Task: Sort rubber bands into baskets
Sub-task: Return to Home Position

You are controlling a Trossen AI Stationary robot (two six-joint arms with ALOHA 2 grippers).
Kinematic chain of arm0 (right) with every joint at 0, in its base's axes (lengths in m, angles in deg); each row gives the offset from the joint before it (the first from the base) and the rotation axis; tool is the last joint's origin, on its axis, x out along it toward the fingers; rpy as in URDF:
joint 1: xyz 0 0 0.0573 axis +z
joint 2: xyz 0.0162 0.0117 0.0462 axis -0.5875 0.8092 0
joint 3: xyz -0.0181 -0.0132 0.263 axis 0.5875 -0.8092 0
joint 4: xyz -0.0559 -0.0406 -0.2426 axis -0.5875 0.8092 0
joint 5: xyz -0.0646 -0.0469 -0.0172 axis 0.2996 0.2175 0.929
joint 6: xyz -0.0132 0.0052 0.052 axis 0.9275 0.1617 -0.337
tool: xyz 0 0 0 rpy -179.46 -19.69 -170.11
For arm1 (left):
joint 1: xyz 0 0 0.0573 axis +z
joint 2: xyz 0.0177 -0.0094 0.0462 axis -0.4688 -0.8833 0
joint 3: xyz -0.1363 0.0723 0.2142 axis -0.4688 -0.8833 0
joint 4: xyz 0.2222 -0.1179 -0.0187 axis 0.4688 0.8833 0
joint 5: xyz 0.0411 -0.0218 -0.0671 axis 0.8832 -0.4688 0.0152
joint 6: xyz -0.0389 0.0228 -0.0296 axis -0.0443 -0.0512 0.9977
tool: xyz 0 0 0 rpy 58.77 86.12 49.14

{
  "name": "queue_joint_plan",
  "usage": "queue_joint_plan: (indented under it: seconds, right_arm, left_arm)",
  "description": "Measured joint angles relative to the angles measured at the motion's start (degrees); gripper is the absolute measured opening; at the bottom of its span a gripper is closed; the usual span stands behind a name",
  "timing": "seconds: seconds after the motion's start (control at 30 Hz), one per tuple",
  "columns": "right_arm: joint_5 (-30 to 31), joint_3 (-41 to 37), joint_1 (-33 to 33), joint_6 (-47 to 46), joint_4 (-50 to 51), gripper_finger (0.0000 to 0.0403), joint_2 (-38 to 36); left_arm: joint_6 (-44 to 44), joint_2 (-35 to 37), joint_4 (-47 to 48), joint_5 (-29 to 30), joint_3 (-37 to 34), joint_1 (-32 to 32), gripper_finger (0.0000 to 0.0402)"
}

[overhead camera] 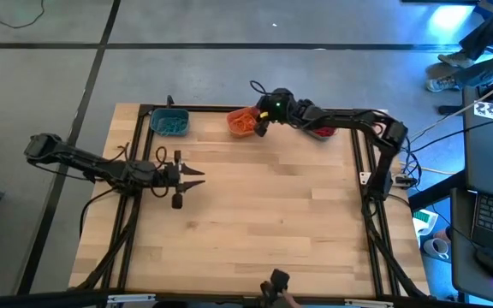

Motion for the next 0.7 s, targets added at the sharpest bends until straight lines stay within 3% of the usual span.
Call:
queue_joint_plan:
  seconds: [0.17,0.3,0.47,0.7]
  right_arm:
    - [-8.20,-0.48,1.74,0.92,11.90,0.0191,-6.58]
    - [-10.50,-7.13,5.82,0.98,14.52,0.0167,-13.07]
    - [-10.78,-22.09,11.98,-3.58,6.95,0.0119,-25.87]
    - [-8.24,-43.01,19.91,-12.26,-1.93,0.0050,-50.15]
  left_arm:
    - [0.99,4.35,5.73,-2.90,-0.02,2.27,0.0071]
    - [1.01,8.49,10.17,-4.03,-0.02,3.77,0.0036]
    - [2.57,13.24,14.74,-6.59,-0.09,5.05,0.0004]
    - [3.51,17.10,16.81,-8.26,-0.42,6.33,0.0006]
